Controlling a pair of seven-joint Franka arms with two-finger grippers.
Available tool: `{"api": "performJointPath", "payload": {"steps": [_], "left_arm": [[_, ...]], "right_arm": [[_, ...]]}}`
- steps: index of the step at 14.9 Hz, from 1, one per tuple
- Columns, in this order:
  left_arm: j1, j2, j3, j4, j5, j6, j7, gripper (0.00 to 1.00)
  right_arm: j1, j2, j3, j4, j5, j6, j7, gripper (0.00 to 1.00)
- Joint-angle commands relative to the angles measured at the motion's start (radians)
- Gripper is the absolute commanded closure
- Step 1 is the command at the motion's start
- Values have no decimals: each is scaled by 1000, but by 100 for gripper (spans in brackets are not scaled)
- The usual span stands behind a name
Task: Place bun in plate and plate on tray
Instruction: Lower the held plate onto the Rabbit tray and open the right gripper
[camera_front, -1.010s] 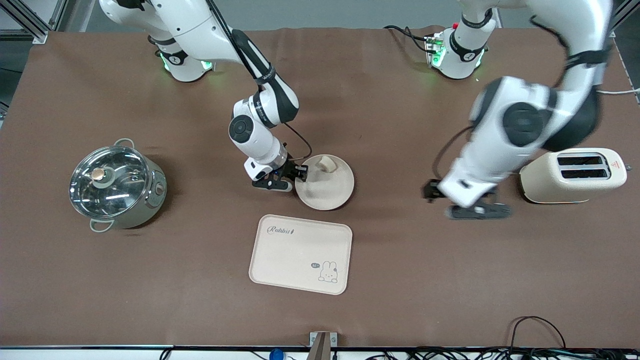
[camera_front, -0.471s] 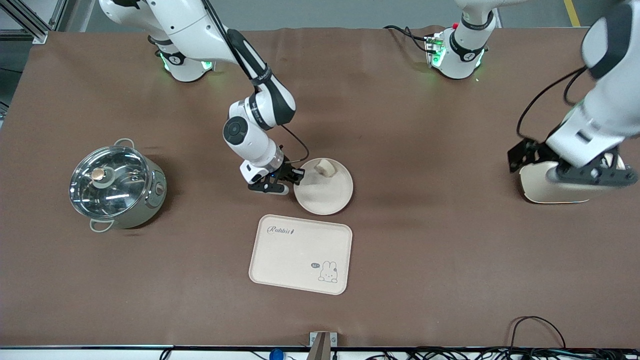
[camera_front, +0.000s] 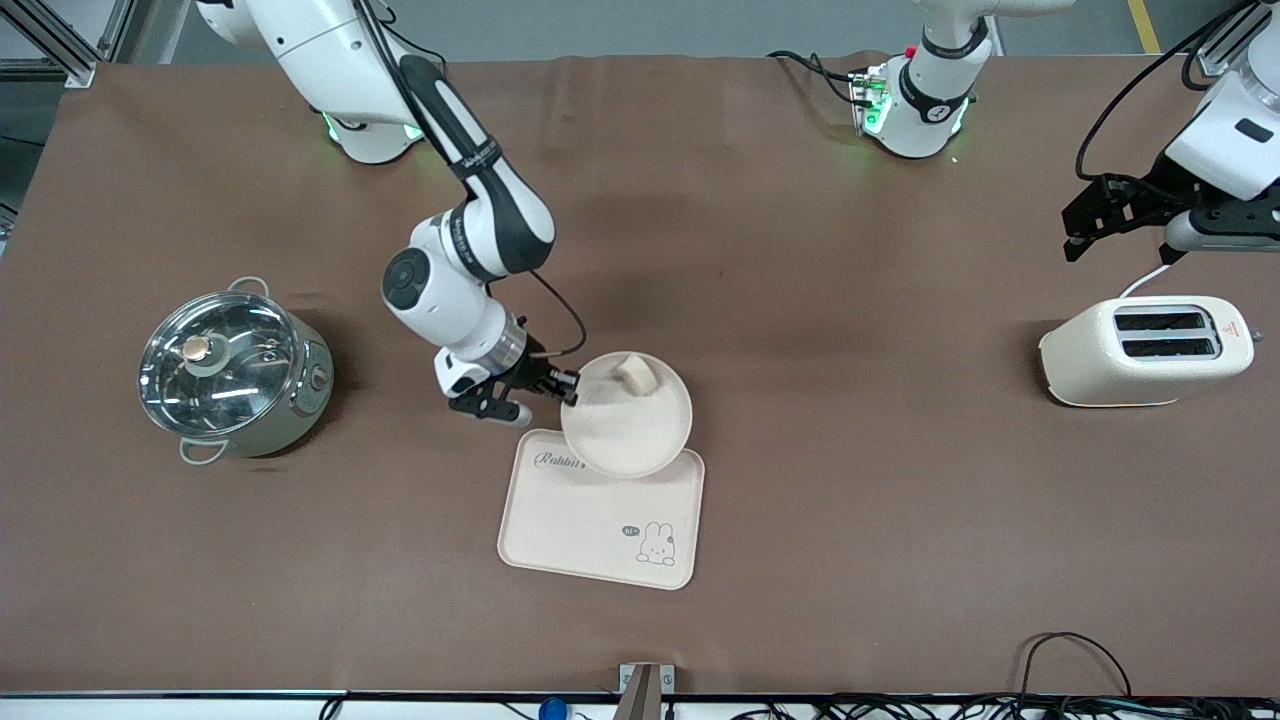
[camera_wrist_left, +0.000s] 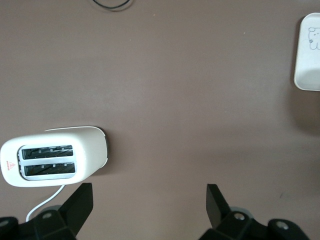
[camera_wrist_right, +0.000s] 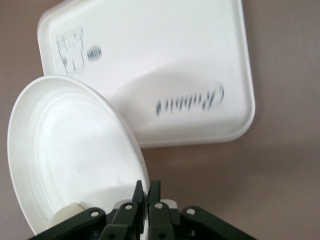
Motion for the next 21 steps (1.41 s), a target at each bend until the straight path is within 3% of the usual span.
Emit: {"api": "performJointPath", "payload": {"steps": [1, 6, 13, 14, 16, 17, 19, 21], "left_arm": [[-15, -15, 10, -34, -16, 34, 11, 0], [-7, 49, 8, 83, -18, -19, 13, 0], [1, 49, 14, 84, -18, -33, 29, 0], [1, 49, 14, 84, -18, -33, 29, 0], [1, 49, 16, 81, -18, -35, 28, 0], [-1, 49, 16, 81, -18, -35, 26, 0], [1, 49, 16, 83, -18, -35, 26, 0], [7, 49, 16, 83, -18, -35, 26, 0]], "right_arm": [[-82, 109, 11, 150, 31, -18, -35, 100], [-150, 192, 12, 231, 34, -16, -85, 100], [-119, 272, 15, 276, 36, -2, -96, 99], [-119, 273, 15, 278, 36, 2, -95, 91], [-122, 275, 15, 278, 37, 16, -93, 38], [-122, 275, 15, 279, 39, 33, -82, 21], [-126, 269, 15, 281, 51, 56, -81, 4], [-130, 257, 14, 298, 79, 50, -85, 1]]}}
